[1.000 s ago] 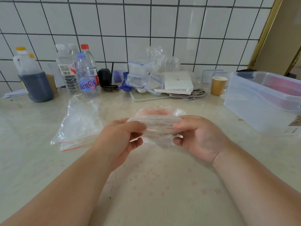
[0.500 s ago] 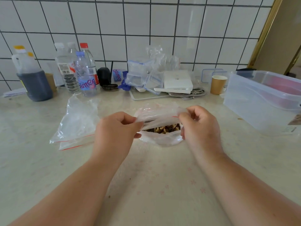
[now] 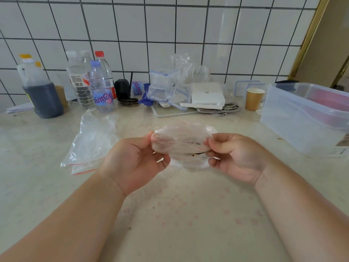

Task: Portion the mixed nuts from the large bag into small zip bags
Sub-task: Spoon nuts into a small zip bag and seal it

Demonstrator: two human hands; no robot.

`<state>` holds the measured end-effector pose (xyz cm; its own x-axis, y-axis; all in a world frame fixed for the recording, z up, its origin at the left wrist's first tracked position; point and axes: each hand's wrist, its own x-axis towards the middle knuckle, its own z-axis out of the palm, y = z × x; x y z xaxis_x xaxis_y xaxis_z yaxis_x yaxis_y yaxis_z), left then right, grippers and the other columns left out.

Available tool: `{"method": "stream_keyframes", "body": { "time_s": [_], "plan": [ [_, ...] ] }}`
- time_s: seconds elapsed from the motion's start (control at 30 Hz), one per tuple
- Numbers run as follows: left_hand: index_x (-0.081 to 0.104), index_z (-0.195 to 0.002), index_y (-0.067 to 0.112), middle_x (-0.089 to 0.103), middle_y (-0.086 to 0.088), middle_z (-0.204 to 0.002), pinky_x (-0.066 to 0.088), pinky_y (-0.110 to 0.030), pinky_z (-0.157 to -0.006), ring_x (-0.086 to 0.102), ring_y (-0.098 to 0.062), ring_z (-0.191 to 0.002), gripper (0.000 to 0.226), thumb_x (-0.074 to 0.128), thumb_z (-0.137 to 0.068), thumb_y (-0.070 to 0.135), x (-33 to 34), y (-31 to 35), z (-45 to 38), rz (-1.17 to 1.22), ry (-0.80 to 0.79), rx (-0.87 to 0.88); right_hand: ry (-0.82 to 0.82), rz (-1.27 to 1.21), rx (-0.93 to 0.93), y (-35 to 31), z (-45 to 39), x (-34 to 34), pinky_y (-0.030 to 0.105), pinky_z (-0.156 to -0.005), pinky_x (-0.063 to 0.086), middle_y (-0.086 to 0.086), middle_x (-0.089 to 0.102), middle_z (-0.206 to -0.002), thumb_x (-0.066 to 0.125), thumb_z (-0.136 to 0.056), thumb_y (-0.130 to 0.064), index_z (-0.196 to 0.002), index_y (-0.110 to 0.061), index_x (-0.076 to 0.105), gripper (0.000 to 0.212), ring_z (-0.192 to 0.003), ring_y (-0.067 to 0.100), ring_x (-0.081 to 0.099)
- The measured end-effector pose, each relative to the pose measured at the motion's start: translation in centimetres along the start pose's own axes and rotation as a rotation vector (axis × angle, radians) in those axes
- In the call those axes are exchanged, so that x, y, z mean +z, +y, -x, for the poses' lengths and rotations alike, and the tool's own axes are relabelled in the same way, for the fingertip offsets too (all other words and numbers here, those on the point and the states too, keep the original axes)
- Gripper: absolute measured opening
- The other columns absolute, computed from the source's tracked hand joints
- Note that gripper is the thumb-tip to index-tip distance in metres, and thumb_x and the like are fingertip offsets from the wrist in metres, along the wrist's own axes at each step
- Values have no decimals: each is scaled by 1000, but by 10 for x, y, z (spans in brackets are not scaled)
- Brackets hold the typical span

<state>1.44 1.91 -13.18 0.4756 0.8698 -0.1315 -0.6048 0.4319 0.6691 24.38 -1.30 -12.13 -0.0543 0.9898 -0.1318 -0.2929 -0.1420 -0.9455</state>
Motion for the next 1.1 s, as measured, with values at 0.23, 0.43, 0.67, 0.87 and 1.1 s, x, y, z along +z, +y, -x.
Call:
{"method": "stream_keyframes", "body": {
  "time_s": [0.23,0.43,0.67,0.87,1.1],
  "plan": [
    [71,-70,12,71,-9,-93,51,-31,-65,64,-21,-80,6,72,-65,10,1,-2,1,-309,31,91,-216,-53,-1,-1,2,1,29,-60,40,0,58,-71,66,-77,-16,-69,-20,74,12,-67,16,53],
    [55,-56,24,66,3,-52,50,-34,-58,62,-11,-50,25,73,-72,33,4,-19,0,-1072,541,374,345,568,-316,22,1,24,28,-53,36,-2,47,-51,68,-65,-39,-61,-11,59,30,-50,12,42],
    [53,-87,41,55,17,-94,38,-23,-56,55,-2,-74,31,64,-79,13,2,-18,4,-1610,443,487,562,815,-408,25,-2,24,33,-51,37,9,58,-59,57,-73,-29,-69,-13,45,20,-52,17,43],
    [54,-87,46,58,21,-80,35,-15,-53,53,8,-83,21,73,-80,39,12,-23,14,-1684,276,571,322,653,-364,23,-2,22,33,-57,47,-12,60,-62,66,-53,-36,-79,-33,59,26,-56,11,54],
    [57,-87,45,69,12,-57,43,-21,-38,61,-6,-42,31,56,-85,14,14,-13,18,-1582,393,375,314,798,-354,16,1,15,15,-54,46,-13,62,-87,69,-66,-14,-88,-37,65,32,-67,4,58]
  ]
}}
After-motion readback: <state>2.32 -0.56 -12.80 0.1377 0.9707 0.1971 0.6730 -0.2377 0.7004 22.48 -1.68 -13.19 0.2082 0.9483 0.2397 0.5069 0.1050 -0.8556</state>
